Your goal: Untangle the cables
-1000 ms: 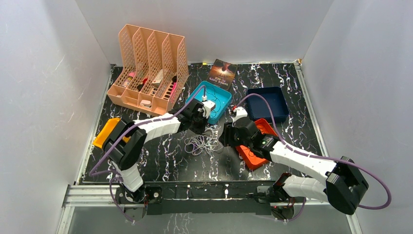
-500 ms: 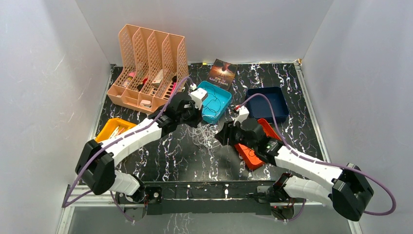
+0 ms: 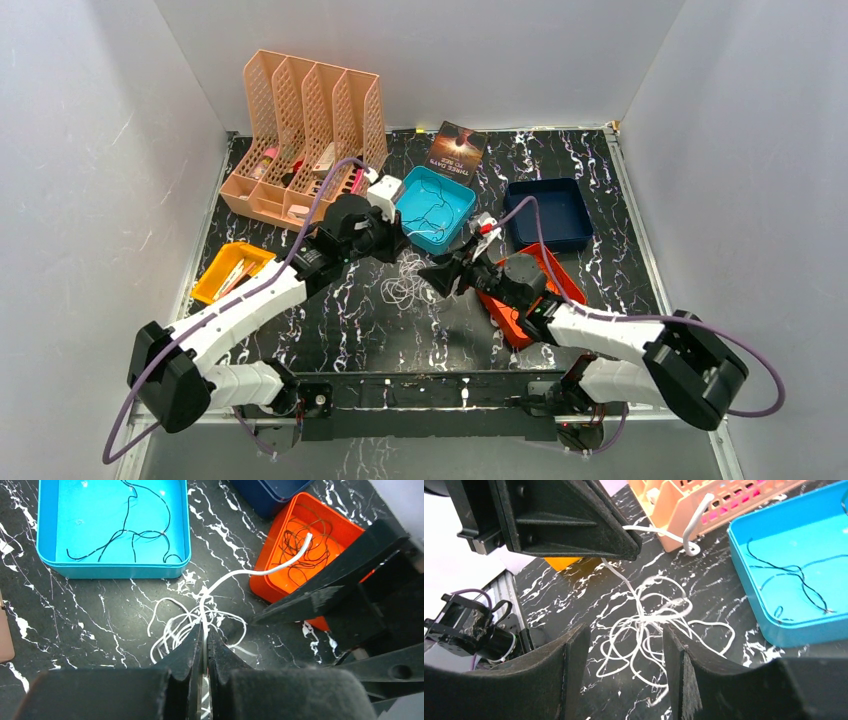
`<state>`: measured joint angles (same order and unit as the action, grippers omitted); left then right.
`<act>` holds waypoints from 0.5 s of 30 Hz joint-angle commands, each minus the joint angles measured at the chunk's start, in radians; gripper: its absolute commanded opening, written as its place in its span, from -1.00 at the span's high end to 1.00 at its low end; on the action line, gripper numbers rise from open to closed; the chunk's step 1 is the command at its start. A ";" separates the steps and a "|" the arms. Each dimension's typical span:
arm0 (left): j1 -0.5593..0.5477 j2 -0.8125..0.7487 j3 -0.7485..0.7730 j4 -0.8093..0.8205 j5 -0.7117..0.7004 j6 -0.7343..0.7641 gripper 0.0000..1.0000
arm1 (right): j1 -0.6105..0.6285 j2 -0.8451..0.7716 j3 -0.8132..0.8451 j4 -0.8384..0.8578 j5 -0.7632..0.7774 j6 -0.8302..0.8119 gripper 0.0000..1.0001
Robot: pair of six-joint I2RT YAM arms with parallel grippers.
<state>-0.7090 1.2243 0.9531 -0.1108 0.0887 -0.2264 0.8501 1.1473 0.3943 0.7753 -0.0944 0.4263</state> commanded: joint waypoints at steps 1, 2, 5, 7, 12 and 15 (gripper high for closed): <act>0.005 -0.058 0.010 -0.013 0.003 -0.057 1.00 | -0.003 0.082 0.044 0.284 -0.096 -0.051 -0.28; 0.006 -0.063 0.013 -0.015 0.006 -0.064 1.00 | -0.003 0.107 0.056 0.305 -0.108 -0.052 -0.28; 0.005 -0.071 0.026 -0.025 0.009 -0.079 1.00 | -0.003 0.182 0.089 0.358 -0.129 -0.051 -0.29; 0.005 -0.075 0.038 -0.036 0.016 -0.087 1.00 | -0.002 0.232 0.110 0.387 -0.124 -0.057 -0.29; 0.005 -0.087 0.060 -0.051 0.038 -0.106 1.00 | -0.003 0.344 0.181 0.457 -0.143 -0.050 -0.29; 0.005 -0.090 0.085 -0.068 0.045 -0.110 1.00 | -0.003 0.411 0.217 0.466 -0.156 -0.039 -0.27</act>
<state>-0.7090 1.1820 0.9703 -0.1486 0.1013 -0.3157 0.8501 1.5013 0.5381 1.1107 -0.2192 0.3893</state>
